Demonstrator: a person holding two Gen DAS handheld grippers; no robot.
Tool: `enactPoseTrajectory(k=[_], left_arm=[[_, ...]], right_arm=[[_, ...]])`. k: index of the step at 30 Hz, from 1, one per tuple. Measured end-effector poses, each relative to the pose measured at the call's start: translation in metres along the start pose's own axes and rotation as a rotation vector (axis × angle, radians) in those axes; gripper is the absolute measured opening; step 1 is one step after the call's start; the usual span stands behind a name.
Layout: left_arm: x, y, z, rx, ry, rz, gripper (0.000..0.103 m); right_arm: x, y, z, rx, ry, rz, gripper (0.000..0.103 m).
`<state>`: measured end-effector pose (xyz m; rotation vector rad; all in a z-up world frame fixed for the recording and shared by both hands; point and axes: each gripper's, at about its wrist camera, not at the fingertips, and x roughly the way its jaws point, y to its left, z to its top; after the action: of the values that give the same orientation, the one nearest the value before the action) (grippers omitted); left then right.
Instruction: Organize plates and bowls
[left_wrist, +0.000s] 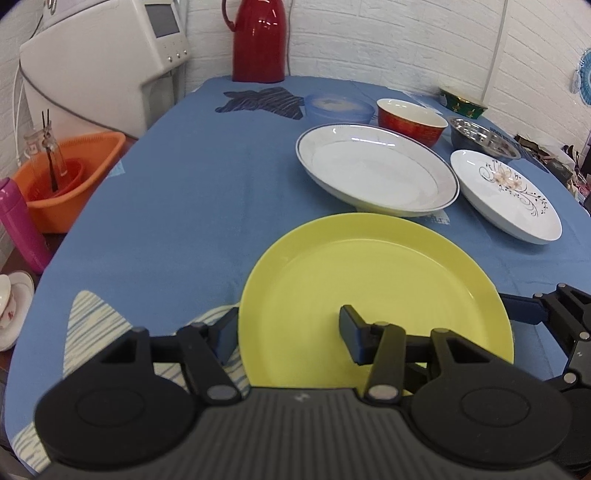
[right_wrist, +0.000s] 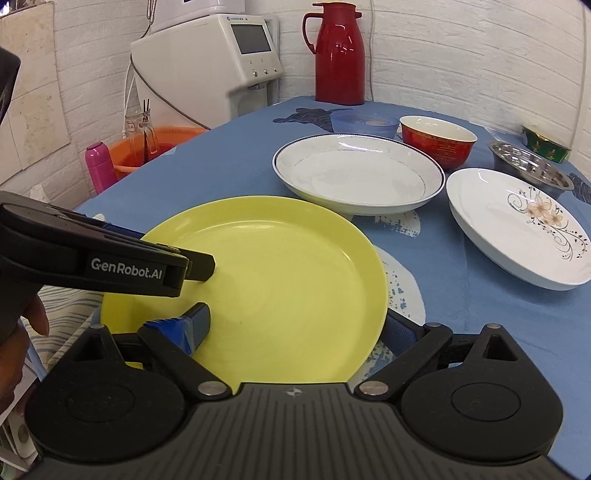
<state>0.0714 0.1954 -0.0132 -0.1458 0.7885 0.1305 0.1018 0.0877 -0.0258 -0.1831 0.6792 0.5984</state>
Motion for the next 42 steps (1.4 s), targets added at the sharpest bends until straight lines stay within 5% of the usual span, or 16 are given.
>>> enactPoseTrajectory(k=[1,3,4,9,13,20,25,42], left_arm=[[0.0,0.0,-0.001,0.002,-0.002,0.0,0.049],[0.0,-0.002,-0.001,0.009,0.005,-0.02,0.075],[-0.002,-0.001,-0.001,-0.002,-0.007,-0.034,0.076],[-0.011,0.009,0.016,-0.02,-0.084,-0.055,0.076],[0.004,0.02,0.05,-0.071,-0.08,-0.079,0.076],[0.033,0.039,0.082,-0.117,-0.058,-0.019,0.076],[0.061,0.052,0.109,-0.157,-0.009,-0.083,0.076],[0.11,0.046,0.132,-0.152,0.066,-0.114,0.076]], right_arm=[[0.0,-0.001,0.0,-0.002,0.001,0.006,0.085],[-0.002,-0.005,0.001,-0.007,0.006,0.037,0.082],[-0.006,-0.01,0.004,0.002,0.006,0.036,0.082],[-0.043,-0.042,0.03,-0.026,-0.137,-0.112,0.083],[-0.021,-0.069,0.075,-0.092,-0.174,-0.127,0.083],[0.069,-0.095,0.12,-0.116,-0.021,-0.012,0.083],[0.109,-0.098,0.127,-0.102,0.073,0.007,0.085],[0.11,-0.078,0.116,-0.044,0.081,0.031,0.084]])
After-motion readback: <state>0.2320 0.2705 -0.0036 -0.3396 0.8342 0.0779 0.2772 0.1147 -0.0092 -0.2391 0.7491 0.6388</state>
